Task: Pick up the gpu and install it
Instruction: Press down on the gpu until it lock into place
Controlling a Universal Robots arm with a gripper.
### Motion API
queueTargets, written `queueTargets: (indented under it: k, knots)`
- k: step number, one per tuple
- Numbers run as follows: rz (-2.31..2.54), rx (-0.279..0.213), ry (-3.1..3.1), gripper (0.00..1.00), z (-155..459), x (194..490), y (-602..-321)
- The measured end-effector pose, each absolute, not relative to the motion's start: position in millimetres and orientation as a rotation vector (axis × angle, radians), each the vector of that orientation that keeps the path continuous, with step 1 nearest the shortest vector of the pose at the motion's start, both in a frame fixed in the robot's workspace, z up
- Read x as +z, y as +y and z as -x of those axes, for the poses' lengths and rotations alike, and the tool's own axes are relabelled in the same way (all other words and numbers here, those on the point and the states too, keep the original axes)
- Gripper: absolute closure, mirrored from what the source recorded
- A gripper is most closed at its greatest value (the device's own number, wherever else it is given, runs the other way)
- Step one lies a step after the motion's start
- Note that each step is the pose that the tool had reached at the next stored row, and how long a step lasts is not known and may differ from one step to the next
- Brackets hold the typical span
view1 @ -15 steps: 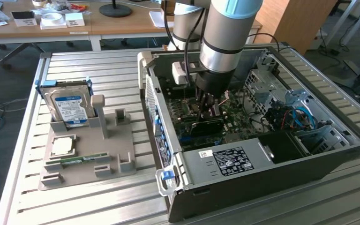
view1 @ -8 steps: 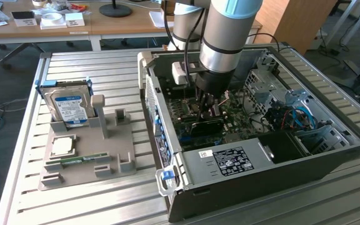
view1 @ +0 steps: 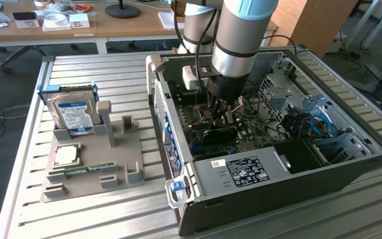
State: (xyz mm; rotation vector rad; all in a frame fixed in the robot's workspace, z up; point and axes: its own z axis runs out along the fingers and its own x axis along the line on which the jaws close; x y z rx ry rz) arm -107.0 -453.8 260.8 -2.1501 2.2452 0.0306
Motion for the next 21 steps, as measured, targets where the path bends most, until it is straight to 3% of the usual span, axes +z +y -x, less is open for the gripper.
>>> queueTargets:
  k: [21]
  knots:
    - [2.152,0.026,2.247,0.89,107.0,265.9,-453.8]
